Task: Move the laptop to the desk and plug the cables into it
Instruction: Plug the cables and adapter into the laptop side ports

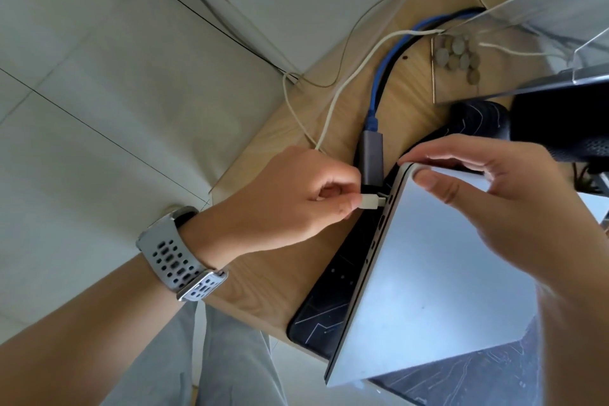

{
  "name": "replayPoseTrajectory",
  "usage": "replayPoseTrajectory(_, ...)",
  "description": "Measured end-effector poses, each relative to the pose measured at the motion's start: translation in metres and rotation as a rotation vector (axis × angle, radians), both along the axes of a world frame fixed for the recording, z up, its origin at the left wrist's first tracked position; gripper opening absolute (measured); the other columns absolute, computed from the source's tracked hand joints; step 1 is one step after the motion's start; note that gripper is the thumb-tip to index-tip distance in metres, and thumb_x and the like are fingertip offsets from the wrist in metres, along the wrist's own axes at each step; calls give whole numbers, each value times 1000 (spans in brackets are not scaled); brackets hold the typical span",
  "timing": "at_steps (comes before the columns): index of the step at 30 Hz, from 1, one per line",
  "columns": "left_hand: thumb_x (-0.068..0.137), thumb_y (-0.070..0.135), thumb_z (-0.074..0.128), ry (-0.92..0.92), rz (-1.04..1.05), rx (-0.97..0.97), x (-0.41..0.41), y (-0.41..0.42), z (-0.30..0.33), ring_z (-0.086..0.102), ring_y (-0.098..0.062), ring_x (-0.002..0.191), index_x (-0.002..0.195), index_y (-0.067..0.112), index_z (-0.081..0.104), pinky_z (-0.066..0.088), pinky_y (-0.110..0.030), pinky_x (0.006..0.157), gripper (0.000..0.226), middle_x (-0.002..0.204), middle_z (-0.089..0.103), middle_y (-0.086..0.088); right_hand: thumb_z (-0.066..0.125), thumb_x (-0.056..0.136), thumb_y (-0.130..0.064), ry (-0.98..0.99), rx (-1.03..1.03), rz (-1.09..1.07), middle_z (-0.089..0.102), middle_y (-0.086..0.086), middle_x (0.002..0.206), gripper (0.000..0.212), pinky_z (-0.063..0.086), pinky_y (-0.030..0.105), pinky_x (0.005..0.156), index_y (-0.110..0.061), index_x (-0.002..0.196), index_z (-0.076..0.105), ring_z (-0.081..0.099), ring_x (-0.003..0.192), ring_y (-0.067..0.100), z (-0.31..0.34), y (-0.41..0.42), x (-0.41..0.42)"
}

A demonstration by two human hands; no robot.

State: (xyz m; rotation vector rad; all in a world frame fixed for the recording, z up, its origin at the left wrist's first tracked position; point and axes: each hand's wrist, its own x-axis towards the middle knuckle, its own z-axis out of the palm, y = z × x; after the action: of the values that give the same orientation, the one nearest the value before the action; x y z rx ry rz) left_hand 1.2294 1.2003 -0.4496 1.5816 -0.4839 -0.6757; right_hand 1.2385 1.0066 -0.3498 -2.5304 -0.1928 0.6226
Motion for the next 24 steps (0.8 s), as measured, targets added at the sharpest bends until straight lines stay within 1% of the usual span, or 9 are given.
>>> replayPoseTrajectory(2,88,20,53,12,9,-12,0,0,0,37,-8,44,66,7,61,23,-13,48,27,46,41,6,61,83,-36,0,1,2,61,-34,103,12,37,-1,81,-41,94,63,58,95,-17,0,0,0)
replayPoseTrajectory(5,89,19,53,28,11,-39,0,0,1,36,-8,43,67,7,61,24,-14,47,26,46,41,5,62,84,-38,9,7,-11,60,-37,102,10,36,-3,80,-40,93,64,57,95,-20,1,1,0)
replayPoseTrajectory(9,90,17,53,32,5,-48,2,0,3,35,-8,42,68,6,62,25,-13,46,26,46,40,4,56,79,-39,7,4,-11,63,-36,85,15,32,-7,76,-39,92,64,52,91,-27,3,3,-1)
replayPoseTrajectory(11,89,17,53,9,6,-23,4,0,4,36,-8,41,67,7,62,25,-11,46,26,45,40,6,55,78,-40,5,4,-12,60,-34,90,16,32,-7,76,-39,91,63,52,90,-28,4,4,-1)
replayPoseTrajectory(13,89,18,53,-29,-2,20,7,-1,5,38,-8,41,66,8,61,25,-11,45,26,44,40,8,55,77,-41,9,10,-15,63,-34,88,15,33,-6,76,-41,90,63,53,91,-25,4,4,0)
replayPoseTrajectory(15,87,22,53,-58,-14,64,9,-1,6,40,-8,42,65,10,62,26,-12,45,26,43,41,8,55,77,-43,16,26,-22,64,-38,87,13,35,-5,76,-44,88,61,55,91,-23,4,5,0)
replayPoseTrajectory(18,86,24,53,-77,-39,93,10,-2,8,41,-9,43,65,11,62,27,-14,46,25,44,44,6,55,76,-43,20,37,-16,58,-48,86,12,35,-4,76,-46,87,60,56,91,-23,4,5,1)
replayPoseTrajectory(21,86,23,53,-65,-51,91,11,0,10,40,-9,42,65,11,62,25,-14,46,25,43,43,7,57,79,-40,23,34,-14,59,-47,89,12,36,-4,77,-44,89,61,56,91,-21,4,4,1)
replayPoseTrajectory(24,87,23,53,-45,-46,74,10,2,11,37,-8,41,66,11,63,24,-14,45,26,42,40,8,64,84,-29,22,25,-21,61,-44,89,15,36,-3,77,-42,90,63,57,92,-20,4,2,0)
